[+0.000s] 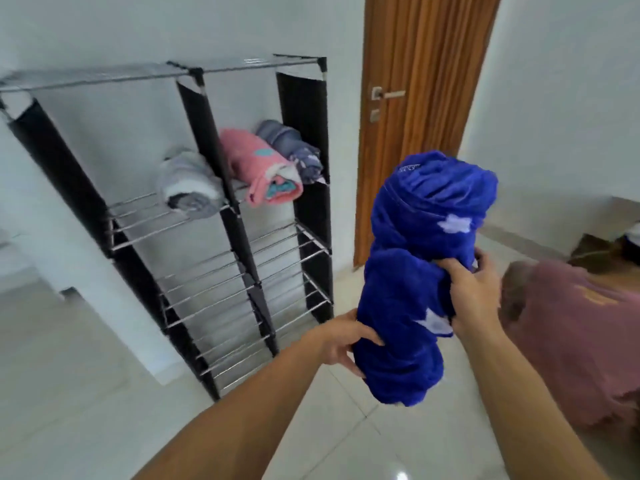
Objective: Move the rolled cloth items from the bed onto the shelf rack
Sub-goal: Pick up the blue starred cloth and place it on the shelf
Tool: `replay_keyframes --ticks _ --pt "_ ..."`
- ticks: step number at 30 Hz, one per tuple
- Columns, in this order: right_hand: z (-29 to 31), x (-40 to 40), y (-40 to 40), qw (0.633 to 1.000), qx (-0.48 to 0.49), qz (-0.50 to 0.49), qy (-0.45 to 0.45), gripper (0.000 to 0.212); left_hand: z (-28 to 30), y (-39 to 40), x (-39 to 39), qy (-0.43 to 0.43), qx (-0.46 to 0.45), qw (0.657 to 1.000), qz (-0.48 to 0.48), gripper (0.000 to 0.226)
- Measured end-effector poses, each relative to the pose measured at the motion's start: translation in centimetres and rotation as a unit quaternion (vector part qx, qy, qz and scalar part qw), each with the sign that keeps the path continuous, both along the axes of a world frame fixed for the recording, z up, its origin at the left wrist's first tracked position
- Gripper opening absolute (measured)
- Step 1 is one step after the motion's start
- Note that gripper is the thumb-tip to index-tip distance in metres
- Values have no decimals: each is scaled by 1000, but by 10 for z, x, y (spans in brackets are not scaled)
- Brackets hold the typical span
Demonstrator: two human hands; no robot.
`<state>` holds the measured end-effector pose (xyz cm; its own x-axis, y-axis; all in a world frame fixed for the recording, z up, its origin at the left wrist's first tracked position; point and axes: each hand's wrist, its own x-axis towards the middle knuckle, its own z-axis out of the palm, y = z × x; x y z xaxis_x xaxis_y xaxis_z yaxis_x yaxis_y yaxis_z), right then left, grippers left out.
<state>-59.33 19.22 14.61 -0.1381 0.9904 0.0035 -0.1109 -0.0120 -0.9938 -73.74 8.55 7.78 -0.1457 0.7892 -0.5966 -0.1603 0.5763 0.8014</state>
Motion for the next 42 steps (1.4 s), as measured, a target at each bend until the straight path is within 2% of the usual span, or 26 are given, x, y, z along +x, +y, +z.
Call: replay_keyframes --ticks 3,6,8,11,14,16,19,23,28,32,35,38,39,42 --pt "3 -68 25 995 25 94 -31 53 -1 9 -46 11 -19 996 88 64" --pt "13 -128 37 978 43 199 -40 54 -3 5 -85 -16 -16 985 171 69" --pt "24 -172 36 961 54 270 -33 52 3 -7 -110 -26 0 970 241 67" --pt "36 -237 16 932 55 357 -18 51 17 -43 -142 -35 36 941 334 52" --pt "48 -292 -17 913 58 403 11 54 30 -90 -178 -32 65 918 390 56" --pt "56 -331 -41 900 50 433 23 56 40 -120 -200 -13 71 906 417 61" --pt "69 -387 -77 887 8 462 25 60 58 -161 -231 25 76 884 461 55" --pt "75 -460 -117 867 -62 494 25 60 83 -197 -272 144 38 852 503 47" --pt "93 -532 -138 875 -120 469 23 30 105 -205 -314 235 47 822 516 43" --pt "100 -571 -129 888 -138 438 3 27 107 -191 -342 296 81 824 476 60" --pt "101 -589 -121 884 -124 449 -39 19 104 -179 -356 401 71 790 457 68" --pt "98 -596 -125 861 -67 492 -109 11 104 -158 -363 544 44 736 401 64" --pt "95 -597 -128 847 -50 511 -134 8 104 -150 -364 562 44 733 380 63" --pt "82 -600 -131 815 32 543 -199 9 94 -134 -371 568 22 754 330 56"
